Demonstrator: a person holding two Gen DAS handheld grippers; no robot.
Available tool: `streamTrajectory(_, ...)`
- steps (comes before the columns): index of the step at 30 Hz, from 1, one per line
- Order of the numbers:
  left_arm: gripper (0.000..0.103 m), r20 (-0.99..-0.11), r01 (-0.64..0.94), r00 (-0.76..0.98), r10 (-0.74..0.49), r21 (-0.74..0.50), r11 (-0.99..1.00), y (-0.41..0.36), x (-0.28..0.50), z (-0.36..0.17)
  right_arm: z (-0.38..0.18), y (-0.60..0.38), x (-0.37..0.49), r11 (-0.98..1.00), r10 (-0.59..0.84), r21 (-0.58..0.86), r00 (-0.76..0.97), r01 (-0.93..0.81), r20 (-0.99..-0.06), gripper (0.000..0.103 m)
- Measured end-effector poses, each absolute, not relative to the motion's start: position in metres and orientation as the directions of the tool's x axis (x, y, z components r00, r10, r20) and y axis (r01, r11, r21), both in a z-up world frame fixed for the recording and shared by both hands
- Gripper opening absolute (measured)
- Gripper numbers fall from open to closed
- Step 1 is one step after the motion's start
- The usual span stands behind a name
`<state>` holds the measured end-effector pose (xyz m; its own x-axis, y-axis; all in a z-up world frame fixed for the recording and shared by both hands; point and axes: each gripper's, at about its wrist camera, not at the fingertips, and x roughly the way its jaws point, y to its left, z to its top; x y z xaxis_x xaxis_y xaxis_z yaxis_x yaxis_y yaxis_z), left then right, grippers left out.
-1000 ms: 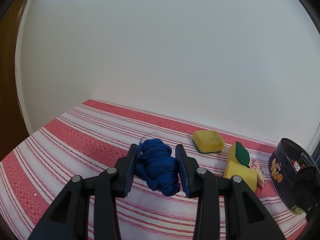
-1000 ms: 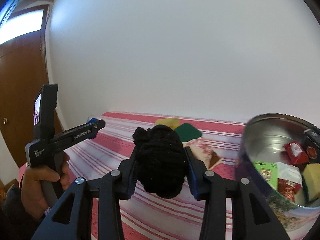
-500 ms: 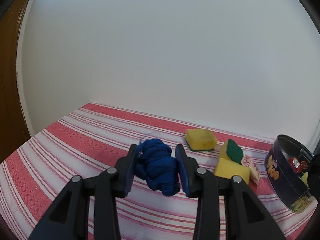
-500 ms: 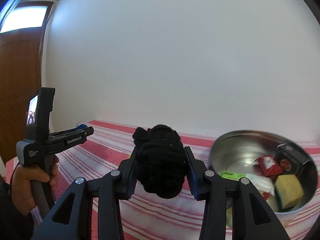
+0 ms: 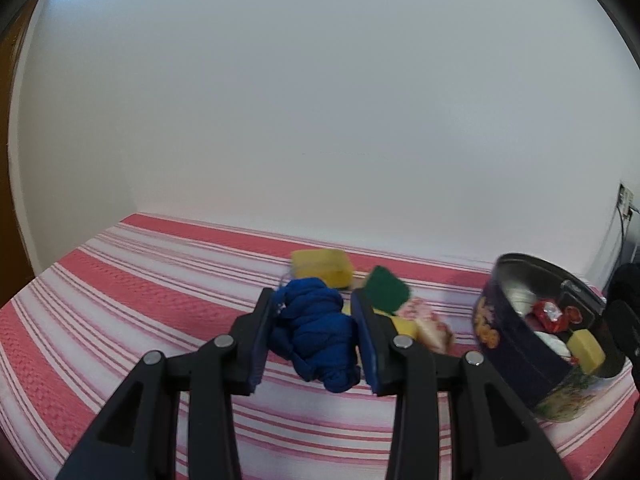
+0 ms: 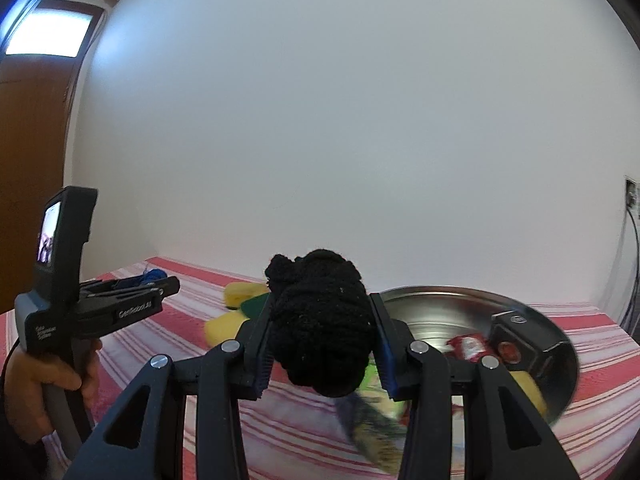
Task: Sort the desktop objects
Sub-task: 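Carry the black ball to the bowl with the right tool while the left tool carries the blue item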
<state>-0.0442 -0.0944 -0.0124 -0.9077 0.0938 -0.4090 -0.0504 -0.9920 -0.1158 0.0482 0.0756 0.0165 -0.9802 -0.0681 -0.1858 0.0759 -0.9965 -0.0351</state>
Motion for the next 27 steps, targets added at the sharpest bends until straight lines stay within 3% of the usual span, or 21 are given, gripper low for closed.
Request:
streamTrajectory(15,0.037,-0.388,-0.21,-0.892,0.231,-0.098,-0.973,0.001,-0.031,0.0,0.029,0.168,0.058,-0.992,0.096,0.069,-0.983,-0.107,-0.157,0.045)
streamTrajectory(27,0.037,-0.393,-0.317,-0.862,0.319,-0.073,-0.946,0.07,-0.03,0.003,0.022,0.215,0.034,-0.976,0.21,0.015,-0.954,-0.218,-0.215,0.045)
